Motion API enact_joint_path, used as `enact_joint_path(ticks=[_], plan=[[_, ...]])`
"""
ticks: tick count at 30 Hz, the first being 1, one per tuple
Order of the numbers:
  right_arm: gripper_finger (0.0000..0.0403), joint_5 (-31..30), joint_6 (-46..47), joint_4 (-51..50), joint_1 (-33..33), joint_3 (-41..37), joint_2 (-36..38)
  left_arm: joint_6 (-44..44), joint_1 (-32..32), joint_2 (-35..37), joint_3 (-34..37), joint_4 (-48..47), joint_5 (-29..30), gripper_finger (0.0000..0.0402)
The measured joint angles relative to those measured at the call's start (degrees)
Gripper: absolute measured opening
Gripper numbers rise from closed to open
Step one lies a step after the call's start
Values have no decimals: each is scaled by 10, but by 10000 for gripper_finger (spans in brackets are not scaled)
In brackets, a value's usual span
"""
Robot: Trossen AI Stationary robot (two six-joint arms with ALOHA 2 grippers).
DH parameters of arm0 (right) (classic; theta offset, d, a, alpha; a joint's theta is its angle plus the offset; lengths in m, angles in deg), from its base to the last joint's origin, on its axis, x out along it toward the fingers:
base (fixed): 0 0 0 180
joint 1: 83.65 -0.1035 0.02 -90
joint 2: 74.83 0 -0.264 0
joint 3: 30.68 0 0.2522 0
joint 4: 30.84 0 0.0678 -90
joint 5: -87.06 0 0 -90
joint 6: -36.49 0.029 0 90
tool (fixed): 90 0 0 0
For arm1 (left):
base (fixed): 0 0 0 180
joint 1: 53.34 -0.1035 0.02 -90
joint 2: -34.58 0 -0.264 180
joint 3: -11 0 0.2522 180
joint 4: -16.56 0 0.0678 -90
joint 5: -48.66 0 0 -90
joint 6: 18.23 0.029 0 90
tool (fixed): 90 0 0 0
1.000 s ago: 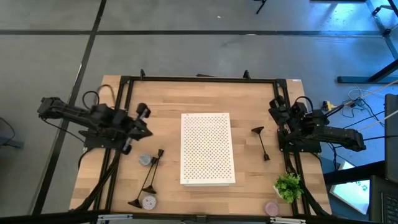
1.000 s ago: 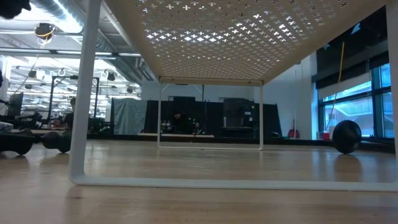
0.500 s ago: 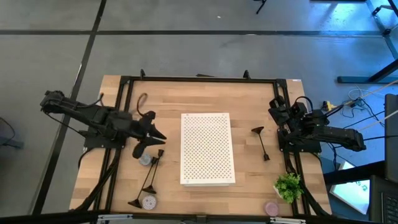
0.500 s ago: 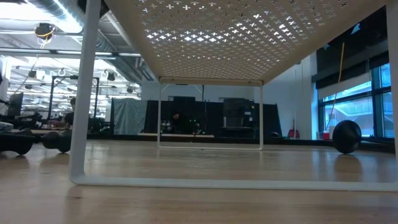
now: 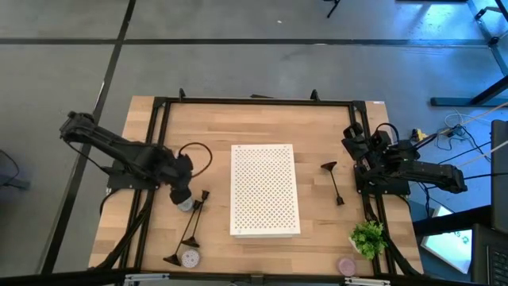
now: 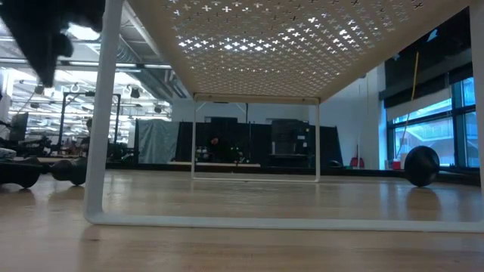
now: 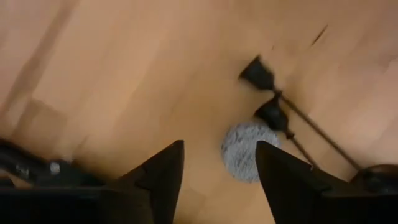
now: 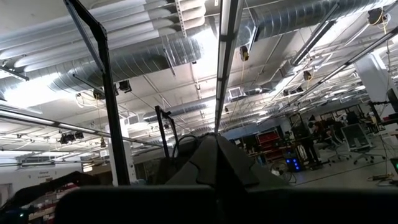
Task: Pick & Place candle stick holders
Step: Put the blue scented candle on the shelf
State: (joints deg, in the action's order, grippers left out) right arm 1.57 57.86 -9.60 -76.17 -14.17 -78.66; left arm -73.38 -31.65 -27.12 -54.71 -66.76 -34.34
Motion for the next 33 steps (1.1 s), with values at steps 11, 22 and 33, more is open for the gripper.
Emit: enact_joint_path(ticks=[11, 22, 33], plan=[[1, -4, 0, -2, 0, 0, 0, 133, 70, -115, 0, 56, -54, 247], [1, -4, 0, -5, 0, 0, 0, 171, 126, -231, 0, 67, -21, 290], [1, -15, -2, -5, 0, 0, 0, 124, 120, -300, 0, 68, -45, 320]])
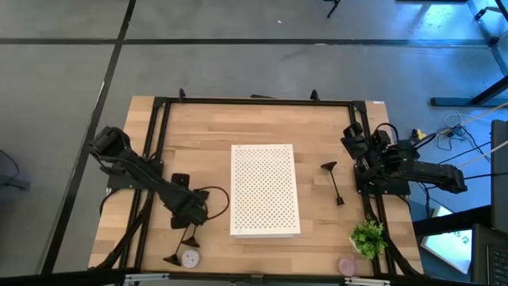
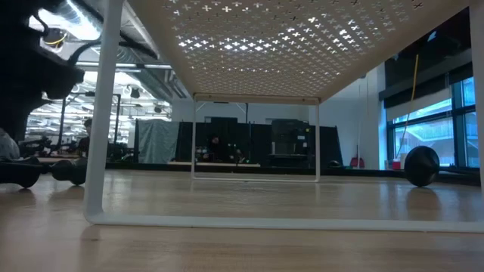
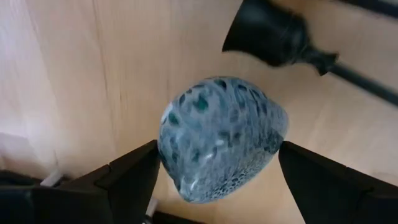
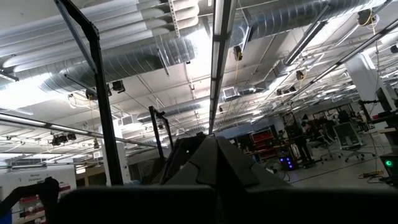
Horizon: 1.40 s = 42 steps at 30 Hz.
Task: Pick & Place candle stick holders
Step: Put the blue scented candle on the shelf
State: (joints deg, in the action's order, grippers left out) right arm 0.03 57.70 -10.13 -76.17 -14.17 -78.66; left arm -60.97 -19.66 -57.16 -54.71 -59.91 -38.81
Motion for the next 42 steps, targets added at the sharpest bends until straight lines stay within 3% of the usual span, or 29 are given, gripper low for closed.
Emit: enact_joint_path(ticks=[19, 27, 42], plan=[[1, -15, 2, -14, 0, 0, 0, -8, -11, -10, 1, 26, 42, 318], [1, -15, 2, -13, 0, 0, 0, 19, -59, -7, 1, 28, 1, 318], [1, -14, 2, -13, 0, 0, 0, 118, -168, 17, 1, 77, -6, 314]])
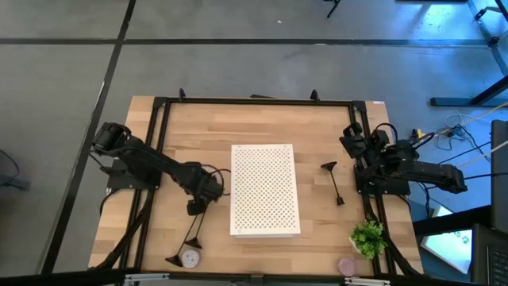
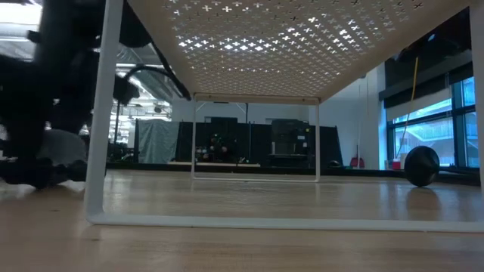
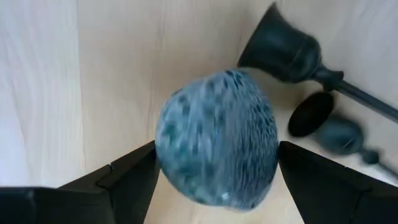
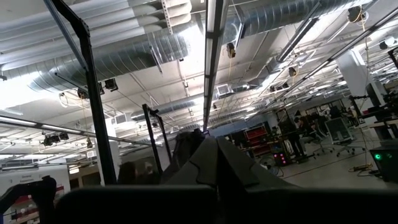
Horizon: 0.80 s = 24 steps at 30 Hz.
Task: Pick & Place candle stick holders
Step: Put the blue scented candle on the shelf
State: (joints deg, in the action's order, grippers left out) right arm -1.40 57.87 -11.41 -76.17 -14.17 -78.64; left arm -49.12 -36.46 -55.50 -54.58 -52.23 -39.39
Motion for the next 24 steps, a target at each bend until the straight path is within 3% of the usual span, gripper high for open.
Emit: enact_joint_path(ticks=[5, 13, 24], plan=[[1, 0, 0, 0, 0, 0, 0, 20, -18, 19, 0, 43, -33, 285], [1, 2, 0, 0, 0, 0, 0, 23, -20, 21, 0, 61, -30, 215], [1, 1, 0, 0, 0, 0, 0, 4, -20, 21, 86, 172, -29, 211]])
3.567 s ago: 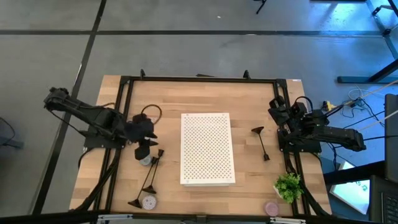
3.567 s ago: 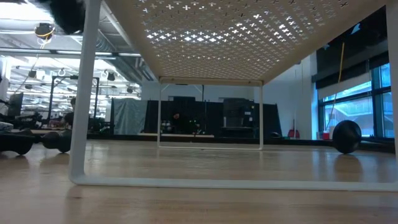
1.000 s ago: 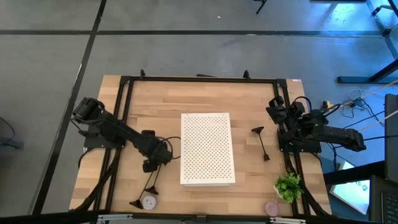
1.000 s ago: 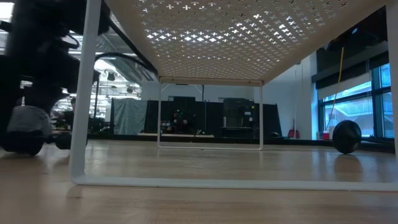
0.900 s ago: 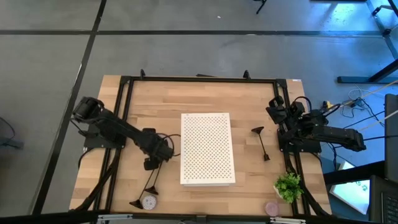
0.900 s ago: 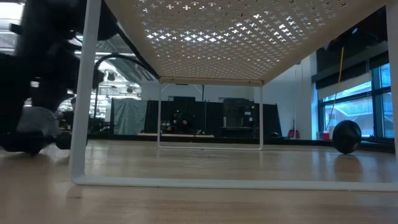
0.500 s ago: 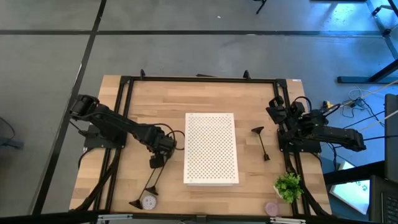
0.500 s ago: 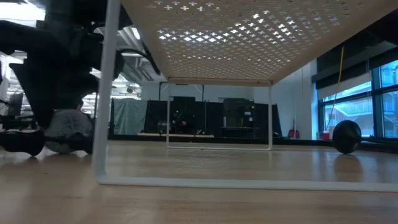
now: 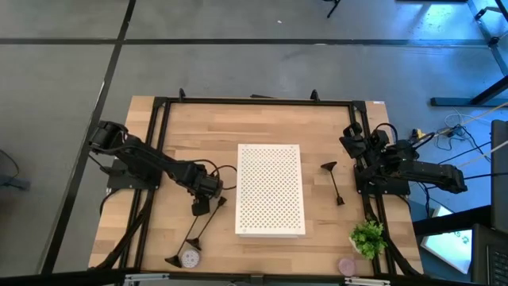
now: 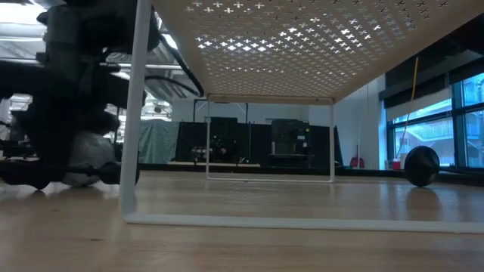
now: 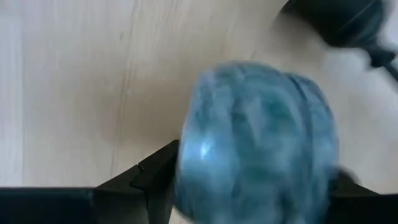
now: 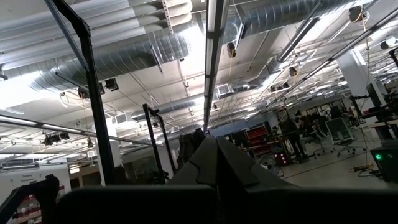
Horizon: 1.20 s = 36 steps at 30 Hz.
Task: Pick & Place candle stick holders
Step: Put the blue scented candle on the shelf
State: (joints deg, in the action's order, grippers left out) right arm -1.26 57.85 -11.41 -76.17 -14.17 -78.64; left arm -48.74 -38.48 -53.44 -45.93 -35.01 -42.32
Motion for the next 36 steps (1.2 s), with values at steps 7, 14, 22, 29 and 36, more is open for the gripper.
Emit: enact_joint_path(ticks=[7, 14, 22, 29, 36], plan=[[1, -10, -6, -3, 0, 0, 0, 6, 5, 9, 6, 15, 0, 208], [1, -11, -6, -7, 0, 0, 0, 15, 5, 19, 6, 41, -3, 203], [1, -12, -5, -8, 0, 0, 0, 22, 3, 19, 6, 49, -4, 173], [1, -12, -5, -8, 0, 0, 0, 9, 0, 19, 6, 3, -15, 176], [1, -15, -6, -9, 0, 0, 0, 11, 0, 39, 4, -12, 23, 174]])
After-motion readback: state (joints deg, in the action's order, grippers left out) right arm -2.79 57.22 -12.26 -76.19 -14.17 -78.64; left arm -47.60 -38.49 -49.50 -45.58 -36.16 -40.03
